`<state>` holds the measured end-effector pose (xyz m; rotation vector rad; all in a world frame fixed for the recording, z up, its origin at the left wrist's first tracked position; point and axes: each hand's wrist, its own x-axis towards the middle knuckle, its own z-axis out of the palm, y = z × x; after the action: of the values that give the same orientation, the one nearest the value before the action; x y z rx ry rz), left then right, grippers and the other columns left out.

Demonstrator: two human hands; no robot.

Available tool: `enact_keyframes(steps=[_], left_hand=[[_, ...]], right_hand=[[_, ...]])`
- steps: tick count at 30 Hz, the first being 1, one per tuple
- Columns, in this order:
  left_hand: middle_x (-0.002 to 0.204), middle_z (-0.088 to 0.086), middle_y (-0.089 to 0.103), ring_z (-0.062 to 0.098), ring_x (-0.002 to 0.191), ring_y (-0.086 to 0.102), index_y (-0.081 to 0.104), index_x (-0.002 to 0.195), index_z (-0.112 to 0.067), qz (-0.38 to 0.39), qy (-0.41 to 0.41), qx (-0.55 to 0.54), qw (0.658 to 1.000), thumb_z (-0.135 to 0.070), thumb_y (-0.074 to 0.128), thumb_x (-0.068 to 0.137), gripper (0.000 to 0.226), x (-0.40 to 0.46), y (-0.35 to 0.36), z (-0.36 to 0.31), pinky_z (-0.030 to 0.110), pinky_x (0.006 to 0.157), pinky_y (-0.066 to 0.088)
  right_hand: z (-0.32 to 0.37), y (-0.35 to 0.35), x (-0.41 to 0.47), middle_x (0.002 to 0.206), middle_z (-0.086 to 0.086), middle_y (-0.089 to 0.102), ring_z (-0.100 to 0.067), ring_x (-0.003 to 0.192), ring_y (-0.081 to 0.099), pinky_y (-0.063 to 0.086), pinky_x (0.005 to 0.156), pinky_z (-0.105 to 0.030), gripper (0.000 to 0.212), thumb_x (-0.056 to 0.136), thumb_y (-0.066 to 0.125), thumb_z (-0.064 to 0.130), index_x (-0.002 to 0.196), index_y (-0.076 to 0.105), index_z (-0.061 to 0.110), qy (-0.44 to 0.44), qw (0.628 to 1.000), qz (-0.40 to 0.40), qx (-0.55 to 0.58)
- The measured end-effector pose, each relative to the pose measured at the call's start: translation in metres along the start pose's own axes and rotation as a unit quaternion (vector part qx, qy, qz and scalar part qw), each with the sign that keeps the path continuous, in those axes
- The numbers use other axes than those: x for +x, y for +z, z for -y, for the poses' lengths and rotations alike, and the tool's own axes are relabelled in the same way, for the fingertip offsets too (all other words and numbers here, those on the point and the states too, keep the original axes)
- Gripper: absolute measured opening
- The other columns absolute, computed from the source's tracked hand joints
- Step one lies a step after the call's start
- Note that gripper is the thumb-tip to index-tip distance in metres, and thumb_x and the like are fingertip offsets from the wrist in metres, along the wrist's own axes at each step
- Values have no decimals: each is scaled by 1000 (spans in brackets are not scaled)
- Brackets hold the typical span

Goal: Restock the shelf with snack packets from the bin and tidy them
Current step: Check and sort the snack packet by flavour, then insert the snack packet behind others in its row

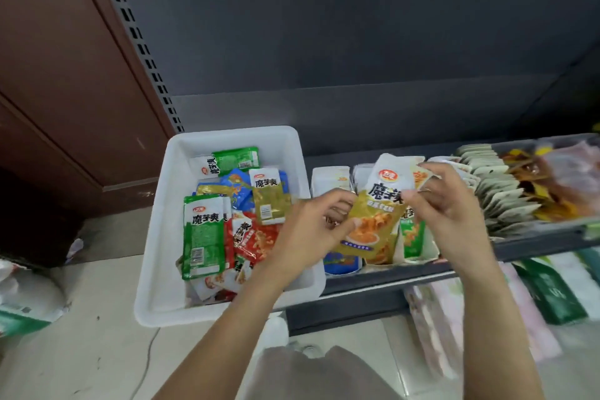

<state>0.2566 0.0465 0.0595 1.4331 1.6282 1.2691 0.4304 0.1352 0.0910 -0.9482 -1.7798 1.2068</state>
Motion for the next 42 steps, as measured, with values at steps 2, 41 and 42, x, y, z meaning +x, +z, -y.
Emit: enact_keyframes(steps=[2, 41, 42], left_hand=[[81, -10, 69, -1, 76, 63, 71, 93, -17, -3, 23, 23, 999, -16, 73, 80, 14, 6, 31, 5, 10, 71, 50], [135, 3, 49, 25, 126, 41, 44, 136, -21, -80, -277, 338, 896, -33, 59, 89, 51, -72, -82, 141, 42, 107, 36], [133, 4, 51, 24, 124, 44, 47, 134, -21, -85, -275, 327, 900, -32, 58, 90, 47, -71, -84, 141, 41, 105, 38]], right_hand=[[-9, -23, -12, 91, 7, 70, -7, 80, 66, 52, 65, -23, 34, 88, 60, 5, 99, 55, 37, -16, 999, -40, -24], [-88, 222, 6, 132, -21, 42, -34, 117, 49, 50, 90, -38, 70, 88, 64, 13, 146, 23, 12, -24, 816, 346, -462], [-90, 225, 7, 127, -20, 45, -31, 106, 54, 52, 82, -34, 74, 87, 65, 6, 146, 21, 13, -13, 824, 340, -454]])
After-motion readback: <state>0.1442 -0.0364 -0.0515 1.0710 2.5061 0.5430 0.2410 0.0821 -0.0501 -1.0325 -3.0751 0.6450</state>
